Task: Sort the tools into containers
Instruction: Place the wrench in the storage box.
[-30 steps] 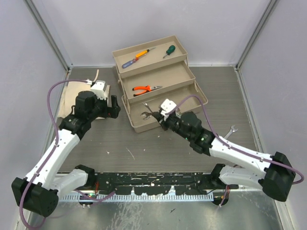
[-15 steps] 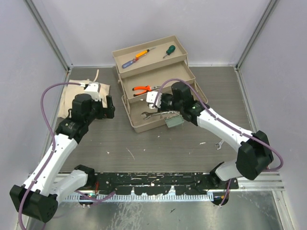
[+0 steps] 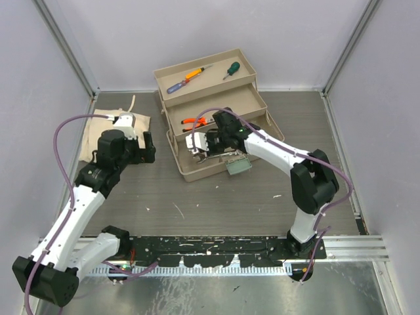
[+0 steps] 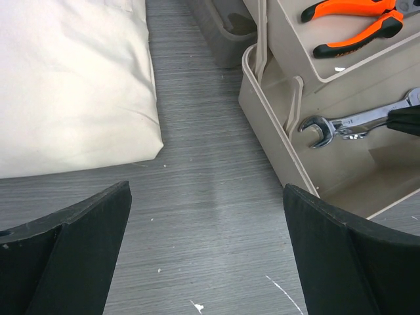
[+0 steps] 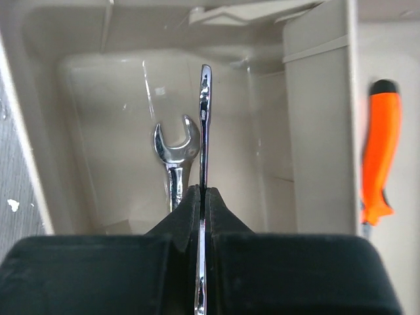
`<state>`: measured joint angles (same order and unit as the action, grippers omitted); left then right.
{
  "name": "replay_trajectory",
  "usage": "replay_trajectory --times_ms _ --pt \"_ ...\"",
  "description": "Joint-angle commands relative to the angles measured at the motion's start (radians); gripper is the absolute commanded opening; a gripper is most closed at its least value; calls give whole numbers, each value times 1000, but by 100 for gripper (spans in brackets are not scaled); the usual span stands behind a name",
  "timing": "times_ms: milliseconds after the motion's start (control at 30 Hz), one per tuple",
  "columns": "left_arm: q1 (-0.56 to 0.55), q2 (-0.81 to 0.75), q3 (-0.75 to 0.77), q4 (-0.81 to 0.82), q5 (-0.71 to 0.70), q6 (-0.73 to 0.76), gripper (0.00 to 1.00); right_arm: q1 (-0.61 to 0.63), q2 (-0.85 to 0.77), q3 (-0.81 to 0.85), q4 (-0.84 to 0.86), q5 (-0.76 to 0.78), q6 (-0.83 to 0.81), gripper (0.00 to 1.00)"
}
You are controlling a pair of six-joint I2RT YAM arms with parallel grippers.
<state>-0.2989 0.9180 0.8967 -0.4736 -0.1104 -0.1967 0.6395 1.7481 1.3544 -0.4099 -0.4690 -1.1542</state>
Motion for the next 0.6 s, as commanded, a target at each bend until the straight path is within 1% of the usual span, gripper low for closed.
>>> replay_trajectory --times_ms 0,167,333,500,567 --pt "7 -36 12 7 -23 -12 100 5 49 89 -3 62 -48 3" --pt "7 -48 3 -9 -29 -8 99 11 138 142 8 145 -86 2" --pt "7 -57 0 -17 -35 -5 99 22 203 155 15 208 -135 3" --pt "7 -61 3 -23 -46 6 100 28 241 152 32 217 -136 8" --pt "7 -61 1 -23 -45 5 99 30 249 157 33 213 -132 13"
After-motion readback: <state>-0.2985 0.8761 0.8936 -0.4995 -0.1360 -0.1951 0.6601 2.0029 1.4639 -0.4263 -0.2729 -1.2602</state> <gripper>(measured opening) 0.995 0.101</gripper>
